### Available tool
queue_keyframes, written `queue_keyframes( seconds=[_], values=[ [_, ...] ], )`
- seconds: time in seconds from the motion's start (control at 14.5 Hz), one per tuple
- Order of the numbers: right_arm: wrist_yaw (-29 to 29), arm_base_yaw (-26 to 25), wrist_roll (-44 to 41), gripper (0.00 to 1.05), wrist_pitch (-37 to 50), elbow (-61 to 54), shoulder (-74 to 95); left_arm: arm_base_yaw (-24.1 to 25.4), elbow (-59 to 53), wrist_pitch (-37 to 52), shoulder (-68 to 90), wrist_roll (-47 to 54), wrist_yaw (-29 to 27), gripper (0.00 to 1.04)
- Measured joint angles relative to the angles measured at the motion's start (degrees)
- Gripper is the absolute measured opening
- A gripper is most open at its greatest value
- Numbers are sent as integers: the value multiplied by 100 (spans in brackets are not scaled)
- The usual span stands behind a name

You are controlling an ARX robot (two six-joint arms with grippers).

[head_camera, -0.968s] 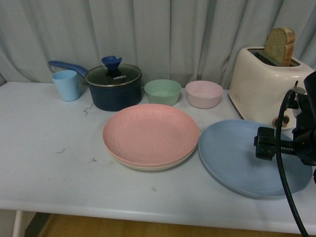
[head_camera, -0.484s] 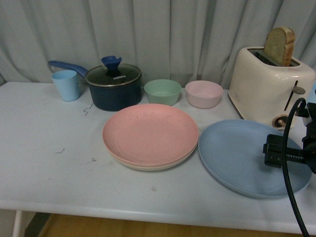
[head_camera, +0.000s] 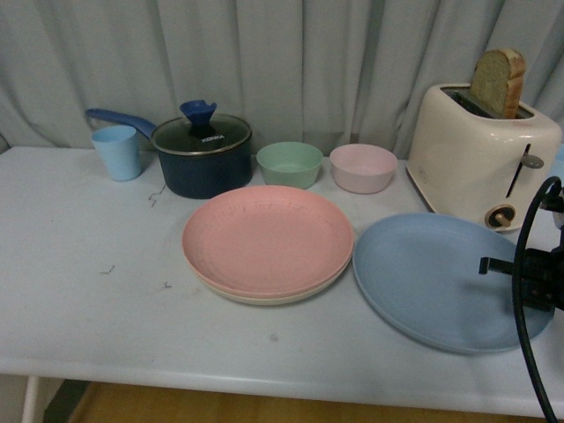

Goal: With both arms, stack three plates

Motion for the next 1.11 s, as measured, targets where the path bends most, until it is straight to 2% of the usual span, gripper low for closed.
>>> queue_keyframes(
  seconds=[0.14, 0.35, 0.48, 0.55, 0.69, 0.9, 0.97, 1.04, 1.11],
  values=[
    [-214, -57, 83, 4, 210, -234, -317, 0, 0, 0, 0, -2, 0, 98],
    [-671, -258, 9, 3, 538, -1029, -1121, 0, 0, 0, 0, 0, -2, 98],
    [-966, -468, -118, 3, 282, -1537, -2055, 0, 0, 0, 0, 0, 0, 98],
    [-1110, -407, -66, 3, 219, -1532, -2393, 0, 0, 0, 0, 0, 0, 98],
    [-1241, -87, 90, 3, 151, -1362, -2785, 0, 0, 0, 0, 0, -2, 98],
    [-1263, 487, 647, 3, 90, -538, -2509, 0, 0, -2, 0, -2, 0, 98],
    [-1198, 1043, 1248, 3, -269, 673, -1375, 0, 0, 0, 0, -2, 0, 98],
    [-1106, 1453, 1482, 3, -566, 1495, -494, 0, 0, 0, 0, 0, -2, 98],
    [-1012, 1604, 1550, 3, -682, 1735, -238, 0, 0, -2, 0, -2, 0, 98]
  ],
)
